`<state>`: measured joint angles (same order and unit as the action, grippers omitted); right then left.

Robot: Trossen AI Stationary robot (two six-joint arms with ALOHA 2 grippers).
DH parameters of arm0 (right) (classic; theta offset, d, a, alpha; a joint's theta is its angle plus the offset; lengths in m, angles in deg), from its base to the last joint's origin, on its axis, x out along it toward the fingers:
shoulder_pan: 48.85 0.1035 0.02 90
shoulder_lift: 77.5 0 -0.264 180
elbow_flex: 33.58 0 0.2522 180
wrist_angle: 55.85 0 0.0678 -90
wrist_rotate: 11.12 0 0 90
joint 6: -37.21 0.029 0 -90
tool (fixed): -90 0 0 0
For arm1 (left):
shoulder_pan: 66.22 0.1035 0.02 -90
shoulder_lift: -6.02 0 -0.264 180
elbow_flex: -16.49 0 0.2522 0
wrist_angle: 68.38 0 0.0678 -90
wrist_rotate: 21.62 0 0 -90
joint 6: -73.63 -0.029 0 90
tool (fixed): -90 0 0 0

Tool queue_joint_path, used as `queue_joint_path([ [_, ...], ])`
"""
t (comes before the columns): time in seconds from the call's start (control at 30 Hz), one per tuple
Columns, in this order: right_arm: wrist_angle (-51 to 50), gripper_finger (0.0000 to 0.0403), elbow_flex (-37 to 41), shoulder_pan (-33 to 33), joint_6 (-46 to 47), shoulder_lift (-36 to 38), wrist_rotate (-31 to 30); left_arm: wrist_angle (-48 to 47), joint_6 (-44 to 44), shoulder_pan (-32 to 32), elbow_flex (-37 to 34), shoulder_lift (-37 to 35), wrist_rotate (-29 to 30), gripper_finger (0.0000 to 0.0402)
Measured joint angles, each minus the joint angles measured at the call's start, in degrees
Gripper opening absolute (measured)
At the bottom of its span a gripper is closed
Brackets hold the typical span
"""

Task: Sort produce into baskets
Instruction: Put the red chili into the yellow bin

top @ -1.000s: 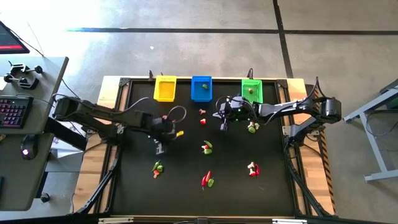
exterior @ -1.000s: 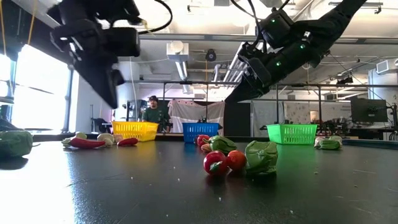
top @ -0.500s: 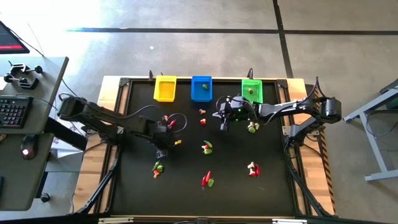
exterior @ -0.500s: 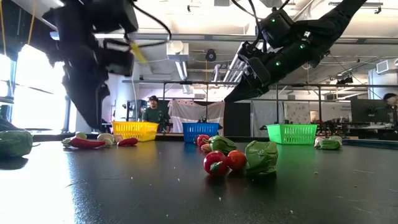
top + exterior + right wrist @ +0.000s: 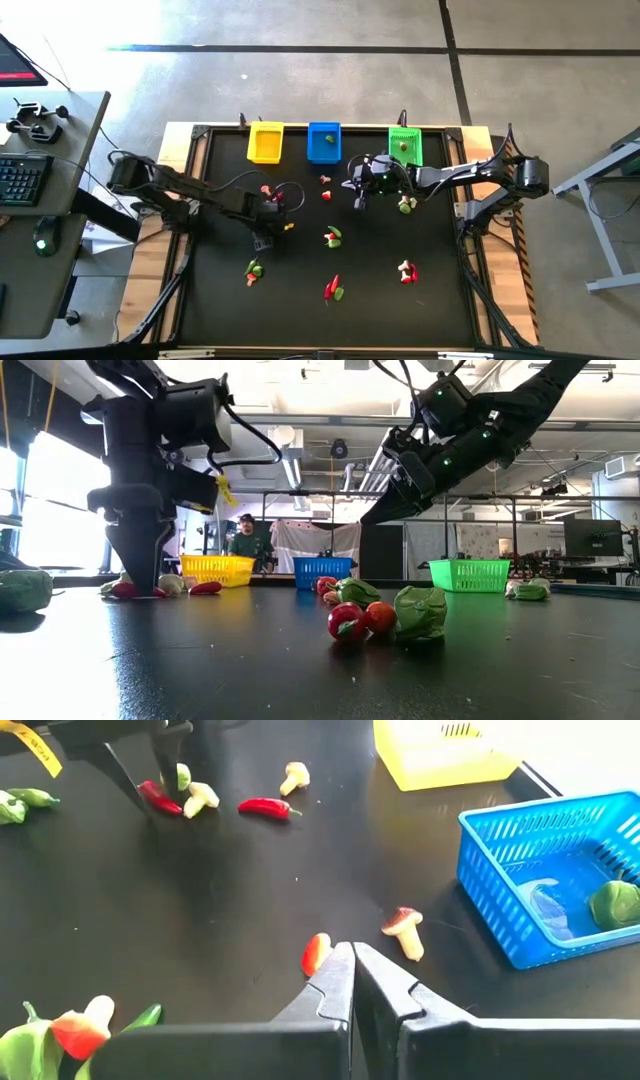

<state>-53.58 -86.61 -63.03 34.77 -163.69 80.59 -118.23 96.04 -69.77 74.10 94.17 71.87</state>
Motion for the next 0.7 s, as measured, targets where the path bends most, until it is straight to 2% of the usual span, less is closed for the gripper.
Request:
queue_joint_path([
  [0.3, 0.14, 0.0000, 0.00, -0.01, -0.11, 0.00, 0.00, 0.32, -3.50, 0.16, 0.04, -0.08, 0.07, 0.0013],
  [0.47, 0.11, 0.0000, 0.00, 0.00, -0.13, 0.00, 0.00, 0.08, -4.99, 0.16, 1.50, -0.08, -0.85, 0.0011],
  [0.7, -0.03, 0.0000, 0.00, -0.01, -0.15, 0.00, 0.00, -4.36, -9.06, 0.94, 7.13, -1.52, -2.55, 0.0006],
])
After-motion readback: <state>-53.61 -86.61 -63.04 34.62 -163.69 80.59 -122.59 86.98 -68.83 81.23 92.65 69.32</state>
